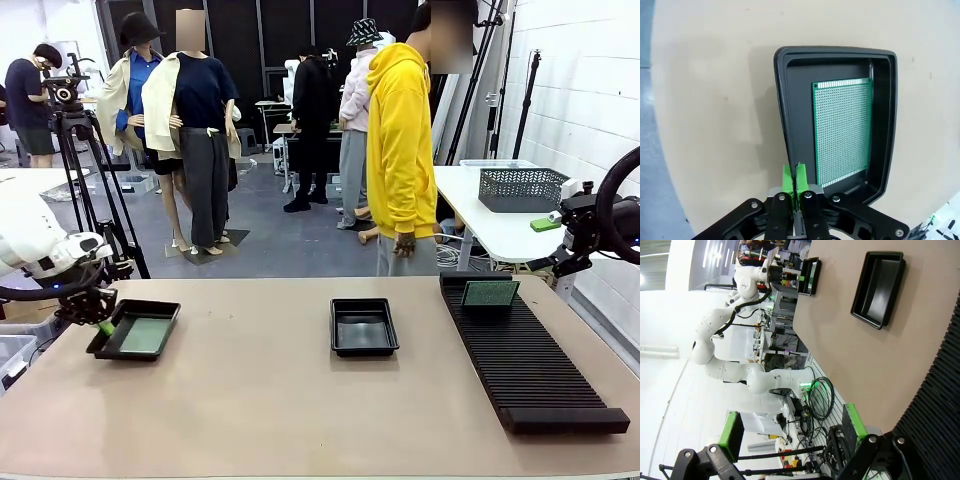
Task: Inspect and transfer BCBs to ESD trays.
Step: Pick up the ESD tray and place it on the left side of the table.
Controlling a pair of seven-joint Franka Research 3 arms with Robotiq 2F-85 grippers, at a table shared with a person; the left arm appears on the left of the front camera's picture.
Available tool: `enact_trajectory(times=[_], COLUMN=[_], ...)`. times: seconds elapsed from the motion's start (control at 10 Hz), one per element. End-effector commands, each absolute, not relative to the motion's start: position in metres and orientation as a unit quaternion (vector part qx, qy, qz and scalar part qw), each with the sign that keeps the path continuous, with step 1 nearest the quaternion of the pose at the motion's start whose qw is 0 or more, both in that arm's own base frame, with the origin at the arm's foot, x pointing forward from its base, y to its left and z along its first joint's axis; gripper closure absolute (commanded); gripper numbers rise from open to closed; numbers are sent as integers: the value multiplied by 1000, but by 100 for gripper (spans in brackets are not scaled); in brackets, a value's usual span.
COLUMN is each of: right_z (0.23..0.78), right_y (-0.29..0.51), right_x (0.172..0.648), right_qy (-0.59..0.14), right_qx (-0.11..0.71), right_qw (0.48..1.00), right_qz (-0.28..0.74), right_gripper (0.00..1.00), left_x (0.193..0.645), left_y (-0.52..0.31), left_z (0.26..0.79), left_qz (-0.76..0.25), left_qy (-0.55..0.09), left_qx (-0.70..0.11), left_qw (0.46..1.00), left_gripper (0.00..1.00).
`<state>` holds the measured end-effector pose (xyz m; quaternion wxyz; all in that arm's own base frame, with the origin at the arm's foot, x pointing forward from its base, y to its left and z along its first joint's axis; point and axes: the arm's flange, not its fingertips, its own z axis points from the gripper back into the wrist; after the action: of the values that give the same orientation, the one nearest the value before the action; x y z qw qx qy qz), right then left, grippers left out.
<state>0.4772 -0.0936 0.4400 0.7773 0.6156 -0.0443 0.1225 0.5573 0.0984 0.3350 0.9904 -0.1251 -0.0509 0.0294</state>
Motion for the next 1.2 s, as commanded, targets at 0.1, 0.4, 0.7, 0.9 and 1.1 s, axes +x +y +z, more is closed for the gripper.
enact_trajectory(times=[0.1, 0.4, 0.7, 0.9, 1.1], right_z=[439, 439, 439, 439, 439], right_y=[-90, -90, -90, -90, -90], right_x=[472, 472, 472, 472, 472], right_qy=[-44, -44, -44, -44, -44], right_qx=[609, 609, 609, 609, 609], right_qw=[783, 783, 783, 783, 783], right_qz=[116, 116, 116, 116, 116], right_gripper=[0, 0, 0, 0, 0], left_x=[550, 545, 547, 547, 544], left_y=[123, 129, 130, 131, 131], left_z=[334, 331, 334, 336, 345], left_qz=[21, -11, -9, 6, 22], left_qy=[-47, -47, -58, -62, -59], left_qx=[-109, -111, -107, -104, -102], left_qw=[993, 993, 992, 993, 993], left_gripper=[100, 100, 89, 50, 11])
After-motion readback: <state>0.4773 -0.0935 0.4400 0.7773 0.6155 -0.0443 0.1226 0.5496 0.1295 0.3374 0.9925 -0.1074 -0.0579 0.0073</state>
